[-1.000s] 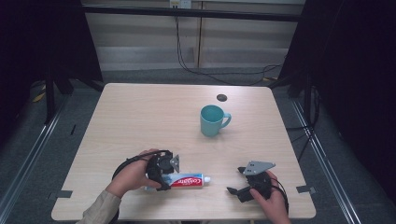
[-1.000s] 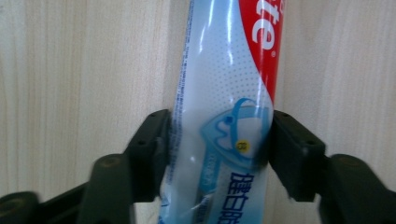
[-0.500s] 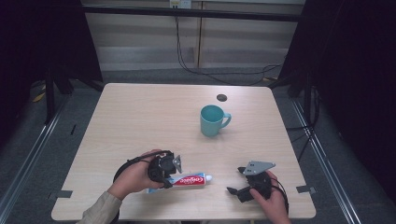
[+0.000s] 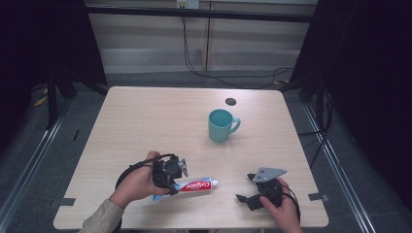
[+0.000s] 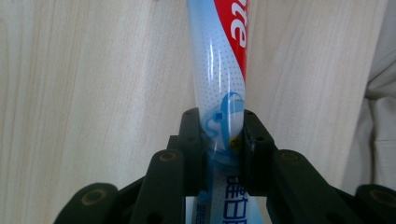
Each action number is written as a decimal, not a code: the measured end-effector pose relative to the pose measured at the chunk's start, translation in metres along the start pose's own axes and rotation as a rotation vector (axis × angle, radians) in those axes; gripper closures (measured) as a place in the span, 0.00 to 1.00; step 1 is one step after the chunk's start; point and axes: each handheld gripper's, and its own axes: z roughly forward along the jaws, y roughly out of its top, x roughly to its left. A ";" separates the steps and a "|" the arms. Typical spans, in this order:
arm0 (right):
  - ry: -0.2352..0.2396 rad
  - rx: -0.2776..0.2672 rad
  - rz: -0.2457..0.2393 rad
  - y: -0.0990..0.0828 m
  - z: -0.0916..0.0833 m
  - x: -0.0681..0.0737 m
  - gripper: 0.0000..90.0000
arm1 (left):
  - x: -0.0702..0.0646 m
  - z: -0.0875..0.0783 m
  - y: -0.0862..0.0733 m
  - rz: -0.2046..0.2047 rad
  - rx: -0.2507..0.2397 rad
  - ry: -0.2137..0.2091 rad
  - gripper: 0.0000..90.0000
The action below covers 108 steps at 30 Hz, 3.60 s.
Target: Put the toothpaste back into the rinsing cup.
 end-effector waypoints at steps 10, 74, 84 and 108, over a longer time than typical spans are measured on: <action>0.007 0.001 -0.008 0.000 0.000 -0.002 0.13 | 0.004 -0.015 0.003 -0.030 -0.012 0.026 0.82; 0.283 0.186 -0.426 0.144 0.043 0.041 0.42 | -0.001 -0.030 0.046 0.018 -0.171 -0.026 0.84; 0.289 0.225 -0.466 0.141 0.045 0.041 0.67 | -0.004 -0.028 0.052 0.026 -0.183 -0.037 0.83; 0.224 0.302 -0.417 0.131 0.022 0.012 0.80 | 0.009 -0.039 0.021 -0.017 -0.280 0.077 0.32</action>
